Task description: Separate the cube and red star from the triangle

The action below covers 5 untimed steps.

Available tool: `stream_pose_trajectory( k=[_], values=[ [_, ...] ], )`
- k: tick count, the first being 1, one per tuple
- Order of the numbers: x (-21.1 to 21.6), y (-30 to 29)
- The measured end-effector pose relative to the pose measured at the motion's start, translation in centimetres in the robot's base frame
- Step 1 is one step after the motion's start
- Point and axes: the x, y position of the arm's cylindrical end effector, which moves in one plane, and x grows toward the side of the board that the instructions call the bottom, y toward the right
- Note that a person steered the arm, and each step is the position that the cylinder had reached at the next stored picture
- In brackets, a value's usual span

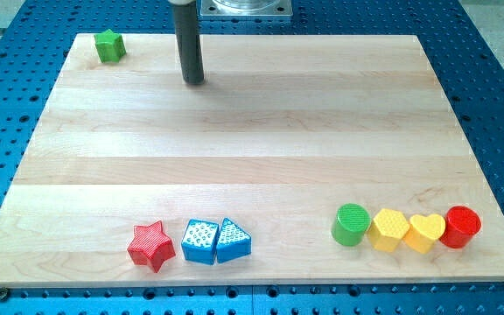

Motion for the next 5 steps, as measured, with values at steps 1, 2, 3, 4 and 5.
stream_pose_trajectory(
  k=[1, 2, 3, 4, 5],
  values=[
    [2.7, 7.9],
    [3.0, 21.9],
    [3.9, 35.4],
    [5.9, 38.3],
    [7.4, 21.8]
  ],
)
